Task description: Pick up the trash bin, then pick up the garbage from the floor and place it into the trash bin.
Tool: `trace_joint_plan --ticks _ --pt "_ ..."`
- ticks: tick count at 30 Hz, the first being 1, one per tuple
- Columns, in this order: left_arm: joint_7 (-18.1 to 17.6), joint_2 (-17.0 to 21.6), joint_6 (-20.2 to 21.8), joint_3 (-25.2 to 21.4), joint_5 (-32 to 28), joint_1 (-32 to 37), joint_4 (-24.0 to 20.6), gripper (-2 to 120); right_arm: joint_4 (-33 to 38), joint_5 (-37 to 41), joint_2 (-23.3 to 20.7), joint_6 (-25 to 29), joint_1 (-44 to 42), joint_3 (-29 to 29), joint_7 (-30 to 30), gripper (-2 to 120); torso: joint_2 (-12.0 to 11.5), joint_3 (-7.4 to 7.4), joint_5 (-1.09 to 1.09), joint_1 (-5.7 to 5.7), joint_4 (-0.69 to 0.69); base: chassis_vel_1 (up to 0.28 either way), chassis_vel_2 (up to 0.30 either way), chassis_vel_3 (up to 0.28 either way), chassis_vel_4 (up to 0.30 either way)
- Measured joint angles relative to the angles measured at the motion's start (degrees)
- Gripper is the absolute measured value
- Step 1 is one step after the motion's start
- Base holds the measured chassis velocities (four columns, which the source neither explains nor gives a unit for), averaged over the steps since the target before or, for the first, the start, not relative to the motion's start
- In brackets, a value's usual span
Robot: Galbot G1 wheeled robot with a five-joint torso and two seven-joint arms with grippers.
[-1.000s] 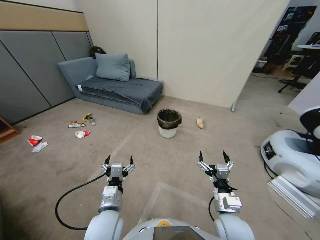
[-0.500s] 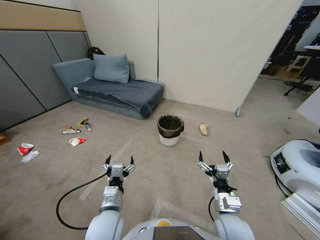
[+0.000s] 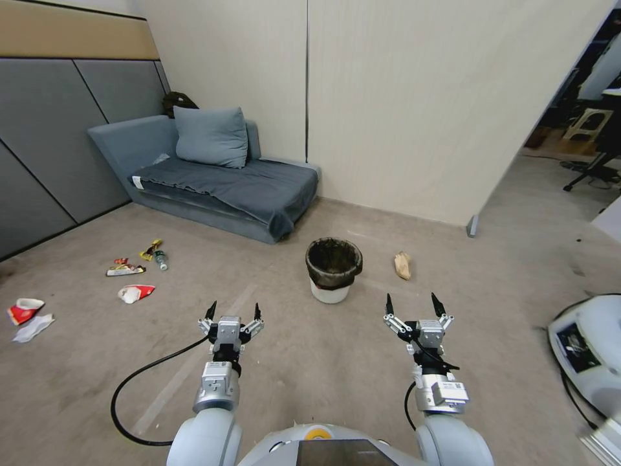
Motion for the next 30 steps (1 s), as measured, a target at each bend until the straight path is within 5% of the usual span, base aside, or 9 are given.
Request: trace_joint_plan --ticks 30 --pt "-0.1 0.0 0.1 0.1 0.0 -0.1 0.2 100 -0.7 0.5 0.0 1.8 0.2 0.4 -1.0 100 0.0 0.0 0.01 0.01 0.0 -0.162 0.164 0.162 -0.166"
